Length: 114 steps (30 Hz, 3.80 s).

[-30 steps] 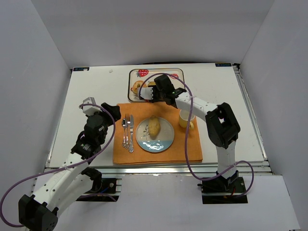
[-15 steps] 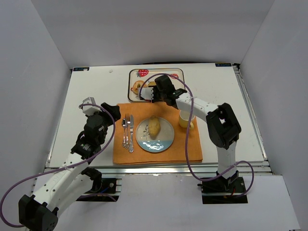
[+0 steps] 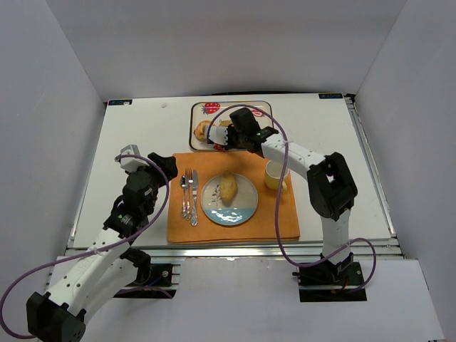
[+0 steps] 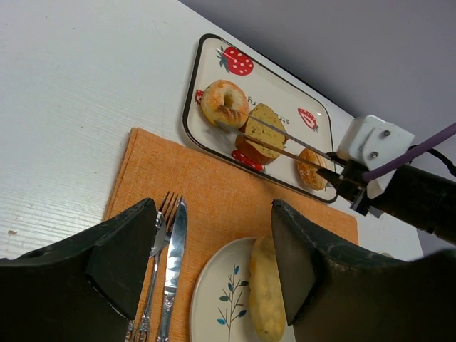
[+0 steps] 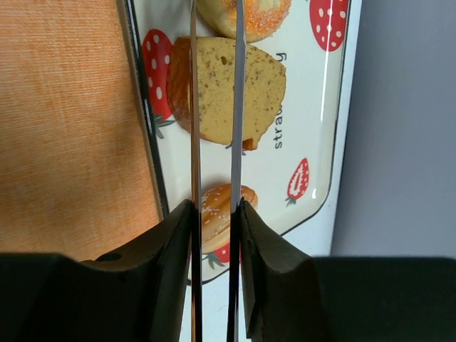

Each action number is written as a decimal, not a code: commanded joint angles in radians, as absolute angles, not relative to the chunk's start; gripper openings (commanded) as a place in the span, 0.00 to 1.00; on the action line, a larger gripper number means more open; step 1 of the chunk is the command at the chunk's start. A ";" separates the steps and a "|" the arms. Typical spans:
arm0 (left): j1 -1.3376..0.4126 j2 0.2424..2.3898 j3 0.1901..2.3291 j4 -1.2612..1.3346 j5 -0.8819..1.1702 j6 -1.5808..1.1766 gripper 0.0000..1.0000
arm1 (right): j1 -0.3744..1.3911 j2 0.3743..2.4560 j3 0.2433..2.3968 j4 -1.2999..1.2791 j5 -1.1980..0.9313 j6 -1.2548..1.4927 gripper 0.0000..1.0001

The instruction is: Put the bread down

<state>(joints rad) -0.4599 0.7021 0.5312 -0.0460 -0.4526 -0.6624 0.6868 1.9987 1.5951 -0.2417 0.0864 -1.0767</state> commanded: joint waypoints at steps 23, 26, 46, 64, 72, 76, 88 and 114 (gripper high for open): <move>-0.453 0.709 0.551 -0.043 -0.449 -0.661 0.74 | 0.627 1.040 1.054 -0.673 -0.348 -1.066 0.00; -0.453 0.719 0.549 -0.031 -0.436 -0.666 0.74 | 0.627 0.951 1.010 -0.687 -0.348 -1.083 0.00; -0.451 0.701 0.534 -0.026 -0.410 -0.686 0.74 | 0.627 0.916 0.856 -0.592 -0.273 -1.094 0.29; -0.451 0.718 0.531 -0.008 -0.410 -0.683 0.75 | 0.629 0.862 0.871 -0.635 -0.333 -1.091 0.50; -0.451 0.724 0.531 -0.008 -0.407 -0.683 0.75 | 0.629 0.854 0.864 -0.643 -0.344 -1.078 0.48; -0.451 0.729 0.532 -0.008 -0.405 -0.683 0.74 | 0.627 0.854 0.862 -0.641 -0.347 -1.075 0.47; -0.451 0.727 0.531 -0.008 -0.400 -0.684 0.71 | 0.626 0.865 0.911 -0.516 -0.312 -0.860 0.28; -0.451 0.879 0.534 0.035 -0.115 -0.658 0.75 | -0.092 1.537 0.785 0.123 -0.066 -0.130 0.28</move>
<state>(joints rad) -0.4538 0.8932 0.5312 0.0238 -0.1478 -0.6689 -0.0891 1.5211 0.7872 0.0387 -0.0429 -0.1101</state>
